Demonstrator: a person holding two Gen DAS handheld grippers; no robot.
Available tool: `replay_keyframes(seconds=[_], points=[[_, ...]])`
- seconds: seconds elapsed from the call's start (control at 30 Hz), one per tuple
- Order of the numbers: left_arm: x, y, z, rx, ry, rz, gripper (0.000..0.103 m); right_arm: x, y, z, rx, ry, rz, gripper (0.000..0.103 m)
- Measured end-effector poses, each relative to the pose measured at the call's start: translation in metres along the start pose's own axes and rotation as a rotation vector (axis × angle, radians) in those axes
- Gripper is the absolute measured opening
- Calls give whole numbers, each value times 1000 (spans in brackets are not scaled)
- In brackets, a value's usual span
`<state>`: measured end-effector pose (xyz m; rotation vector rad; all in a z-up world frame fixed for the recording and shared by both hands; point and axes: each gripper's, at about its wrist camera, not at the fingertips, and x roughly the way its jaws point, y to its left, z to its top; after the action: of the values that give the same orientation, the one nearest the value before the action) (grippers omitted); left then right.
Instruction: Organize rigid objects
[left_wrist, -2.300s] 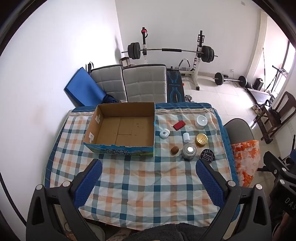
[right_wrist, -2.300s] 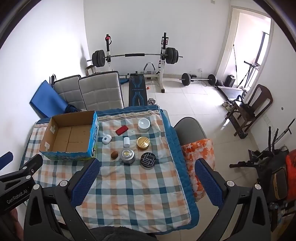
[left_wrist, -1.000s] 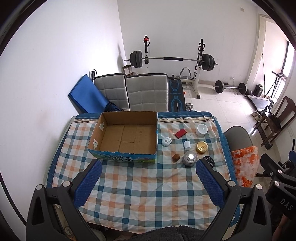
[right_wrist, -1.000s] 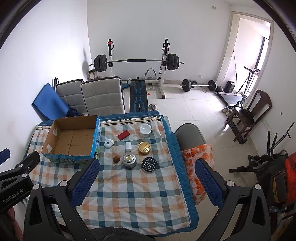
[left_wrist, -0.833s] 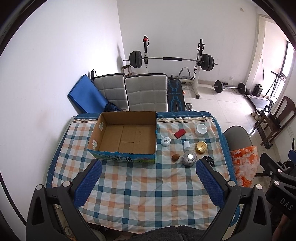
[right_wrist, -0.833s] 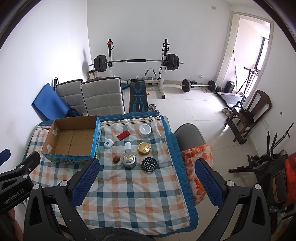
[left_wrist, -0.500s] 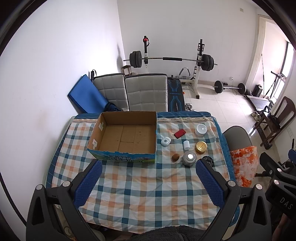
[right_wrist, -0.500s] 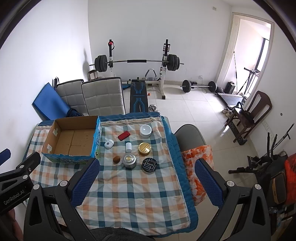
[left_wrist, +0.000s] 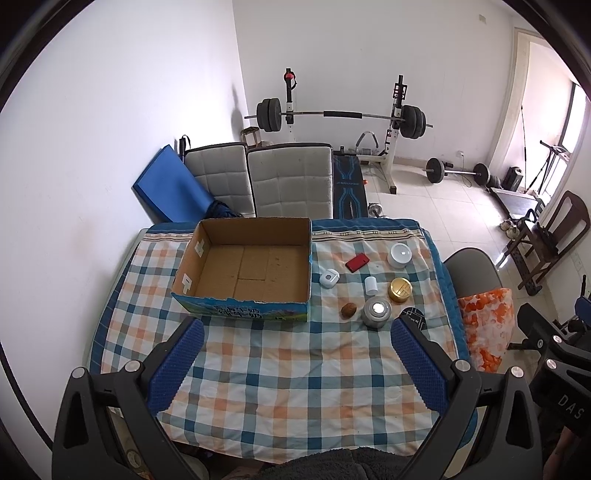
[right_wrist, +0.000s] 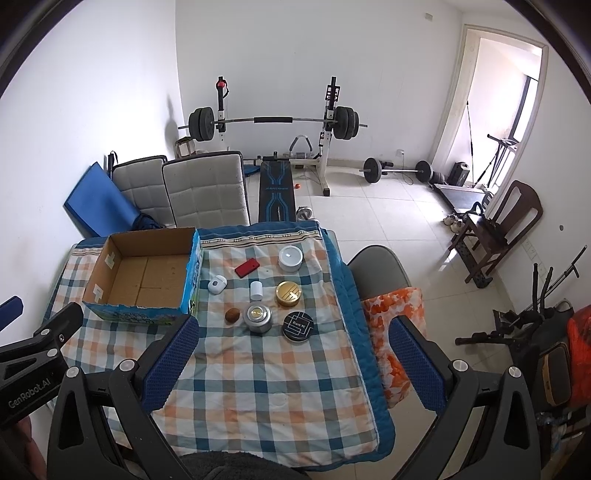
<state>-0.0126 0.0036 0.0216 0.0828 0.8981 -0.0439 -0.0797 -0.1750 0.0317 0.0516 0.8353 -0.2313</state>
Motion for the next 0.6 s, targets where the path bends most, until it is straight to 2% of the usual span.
replay_keyframes(seconds=[0.6], points=[[4, -2, -3, 2, 12, -4, 103, 4, 0, -5, 9, 15, 10, 103]])
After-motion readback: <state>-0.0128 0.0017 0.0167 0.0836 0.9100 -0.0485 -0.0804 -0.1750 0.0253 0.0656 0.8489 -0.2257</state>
